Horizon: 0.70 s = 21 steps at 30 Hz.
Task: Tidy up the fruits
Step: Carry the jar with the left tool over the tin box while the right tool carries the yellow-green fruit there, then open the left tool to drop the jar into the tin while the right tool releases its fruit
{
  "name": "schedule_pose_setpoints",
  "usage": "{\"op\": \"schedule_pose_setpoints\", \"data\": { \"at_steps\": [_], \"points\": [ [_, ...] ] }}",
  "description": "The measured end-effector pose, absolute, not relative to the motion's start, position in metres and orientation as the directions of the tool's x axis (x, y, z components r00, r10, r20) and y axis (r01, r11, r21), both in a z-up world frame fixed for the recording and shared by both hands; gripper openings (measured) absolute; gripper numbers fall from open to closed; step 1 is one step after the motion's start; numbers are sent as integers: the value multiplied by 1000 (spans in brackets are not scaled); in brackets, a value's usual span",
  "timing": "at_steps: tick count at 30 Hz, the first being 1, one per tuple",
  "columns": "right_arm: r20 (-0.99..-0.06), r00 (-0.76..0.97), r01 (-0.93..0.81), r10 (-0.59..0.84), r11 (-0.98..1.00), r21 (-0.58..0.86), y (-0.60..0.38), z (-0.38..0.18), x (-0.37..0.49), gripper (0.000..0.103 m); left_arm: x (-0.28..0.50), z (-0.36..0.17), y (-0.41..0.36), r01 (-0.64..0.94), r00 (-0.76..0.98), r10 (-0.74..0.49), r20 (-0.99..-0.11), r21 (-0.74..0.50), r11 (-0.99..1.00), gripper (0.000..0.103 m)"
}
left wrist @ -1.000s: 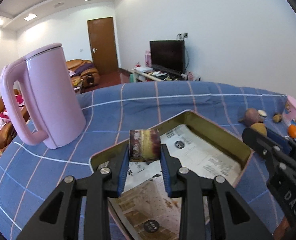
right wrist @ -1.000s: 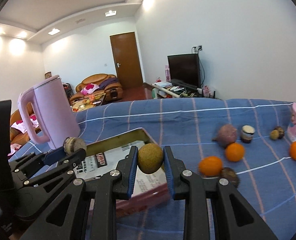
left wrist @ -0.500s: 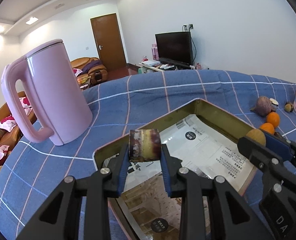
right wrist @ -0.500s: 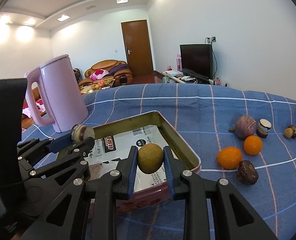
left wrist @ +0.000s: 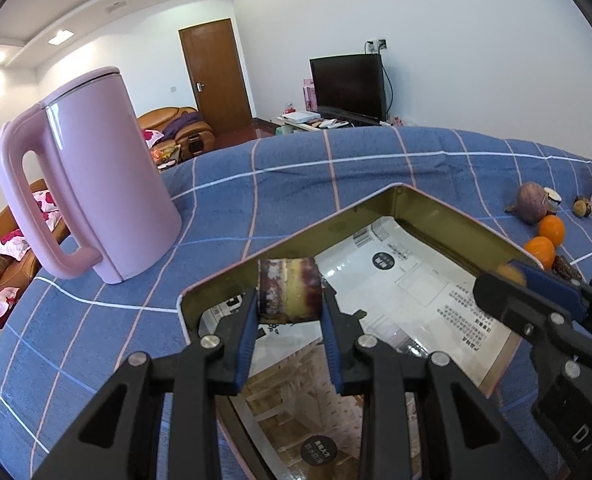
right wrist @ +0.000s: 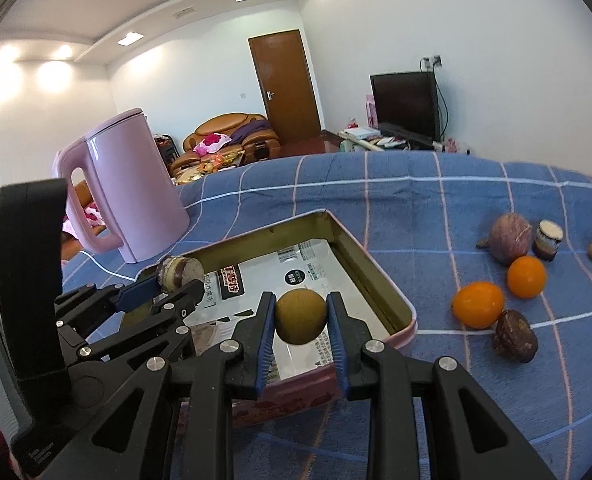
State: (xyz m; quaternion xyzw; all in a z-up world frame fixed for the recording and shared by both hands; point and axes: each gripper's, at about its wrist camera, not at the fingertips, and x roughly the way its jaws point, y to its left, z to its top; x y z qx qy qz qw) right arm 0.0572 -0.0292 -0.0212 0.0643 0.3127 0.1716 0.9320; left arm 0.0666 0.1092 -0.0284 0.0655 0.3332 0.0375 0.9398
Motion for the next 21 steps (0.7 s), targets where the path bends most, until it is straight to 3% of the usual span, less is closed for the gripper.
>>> {"op": "schedule_pose_setpoints", "data": {
  "at_steps": [3, 6, 8, 10, 12, 14, 21],
  "points": [
    [-565, 730, -279, 385, 922, 268, -32, -24, 60, 31, 67, -29, 109, -26, 774, 113, -623, 147, 989, 32],
    [-556, 732, -281, 394, 918, 281, -34, -24, 58, 40, 67, -30, 109, -25, 771, 109, -627, 142, 990, 32],
    [-540, 748, -274, 386, 921, 277, -35, -22, 55, 53, 66, -29, 109, -25, 773, 108, -625, 139, 990, 35],
    [-506, 783, -251, 362, 928, 274, -40, -17, 49, 53, 64, -26, 107, -21, 784, 103, -612, 140, 990, 36],
    [-479, 813, -221, 331, 936, 272, -47, -12, 45, 54, 61, -24, 106, -21, 794, 100, -599, 138, 990, 50],
    [-459, 847, -159, 267, 953, 259, -56, -8, 42, 54, 57, -21, 106, -32, 809, 104, -579, 134, 991, 78],
    [-411, 905, -15, 110, 974, 228, -74, 0, 33, 56, 48, -10, 104, -16, 850, 61, -524, 90, 996, 97]
  ]
}}
